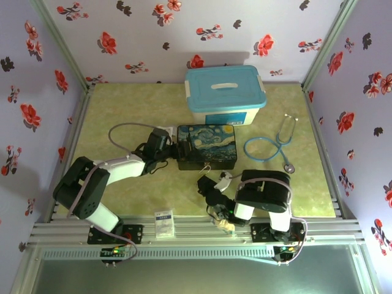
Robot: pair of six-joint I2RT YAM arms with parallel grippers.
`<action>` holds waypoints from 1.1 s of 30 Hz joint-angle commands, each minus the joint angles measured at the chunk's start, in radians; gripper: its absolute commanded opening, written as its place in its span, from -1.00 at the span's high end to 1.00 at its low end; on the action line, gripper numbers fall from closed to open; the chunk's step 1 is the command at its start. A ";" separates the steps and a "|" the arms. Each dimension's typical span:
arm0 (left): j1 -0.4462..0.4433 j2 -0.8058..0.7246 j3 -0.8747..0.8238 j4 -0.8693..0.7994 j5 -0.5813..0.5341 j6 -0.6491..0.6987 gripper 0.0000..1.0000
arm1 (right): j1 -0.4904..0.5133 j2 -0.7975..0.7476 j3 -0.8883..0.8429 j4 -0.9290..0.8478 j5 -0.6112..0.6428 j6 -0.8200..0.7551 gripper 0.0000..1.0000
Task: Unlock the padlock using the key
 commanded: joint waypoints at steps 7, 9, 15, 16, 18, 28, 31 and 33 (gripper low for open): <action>-0.001 0.043 -0.047 -0.121 -0.074 0.054 -0.18 | -0.014 0.128 -0.044 0.026 0.012 0.153 1.00; -0.001 0.047 -0.042 -0.128 -0.076 0.058 -0.18 | -0.019 0.147 -0.056 0.027 0.018 0.235 1.00; -0.001 0.054 -0.034 -0.144 -0.079 0.072 -0.15 | -0.020 0.170 -0.075 0.029 0.053 0.325 1.00; 0.000 0.054 -0.034 -0.145 -0.082 0.075 -0.14 | -0.020 0.159 -0.091 0.029 0.072 0.328 1.00; 0.000 0.062 -0.037 -0.141 -0.083 0.081 -0.10 | -0.021 0.146 -0.111 0.028 0.102 0.328 1.00; 0.005 0.073 -0.041 -0.140 -0.080 0.111 -0.05 | -0.018 0.169 -0.055 0.029 0.230 0.421 1.00; 0.005 0.057 -0.040 -0.151 -0.082 0.117 -0.05 | -0.018 0.190 -0.037 0.028 0.266 0.498 1.00; 0.005 0.053 -0.039 -0.155 -0.082 0.120 -0.05 | -0.016 0.235 -0.017 0.029 0.281 0.571 1.00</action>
